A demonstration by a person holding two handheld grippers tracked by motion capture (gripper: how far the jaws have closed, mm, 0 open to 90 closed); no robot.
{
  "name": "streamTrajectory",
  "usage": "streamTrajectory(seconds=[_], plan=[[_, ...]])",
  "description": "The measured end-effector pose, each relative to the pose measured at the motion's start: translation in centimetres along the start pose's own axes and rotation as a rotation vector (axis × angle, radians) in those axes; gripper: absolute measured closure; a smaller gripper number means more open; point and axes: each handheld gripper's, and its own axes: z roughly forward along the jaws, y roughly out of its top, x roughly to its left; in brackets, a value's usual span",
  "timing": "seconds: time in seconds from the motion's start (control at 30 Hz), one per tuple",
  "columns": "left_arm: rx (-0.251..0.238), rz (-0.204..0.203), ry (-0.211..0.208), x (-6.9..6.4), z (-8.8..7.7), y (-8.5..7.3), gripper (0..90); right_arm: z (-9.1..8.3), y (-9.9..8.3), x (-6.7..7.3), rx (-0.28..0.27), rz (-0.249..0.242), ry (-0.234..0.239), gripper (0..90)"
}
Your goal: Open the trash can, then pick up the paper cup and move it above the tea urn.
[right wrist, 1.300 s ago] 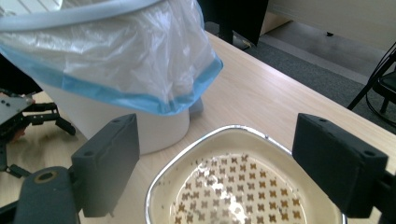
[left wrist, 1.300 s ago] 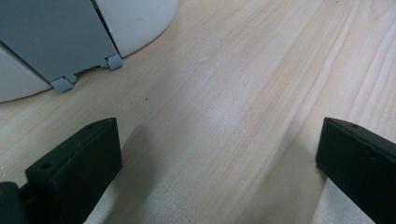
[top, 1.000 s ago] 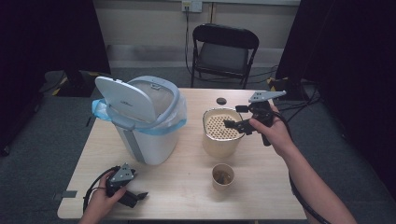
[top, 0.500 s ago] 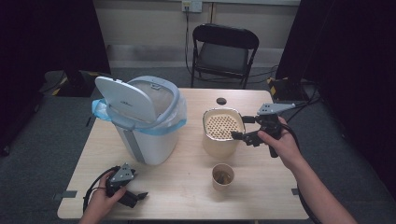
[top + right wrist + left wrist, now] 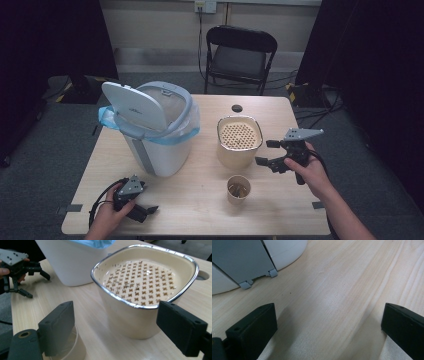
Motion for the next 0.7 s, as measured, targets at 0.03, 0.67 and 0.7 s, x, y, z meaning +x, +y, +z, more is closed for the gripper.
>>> streamTrajectory(seconds=[0.03,0.67,0.7], plan=[[0.0,0.0,0.0,0.0,0.0,0.0,0.0,0.0,0.0,0.0,0.0,0.0,0.0,14.4],[0.004,-0.001,0.006,0.0,0.0,0.0,0.0,0.4,-6.2,1.4,0.049,-0.021,0.054,14.4],[0.004,-0.008,0.007,-0.1,0.0,0.0,0.0,0.5,-6.5,1.5,0.056,-0.025,0.059,14.4]])
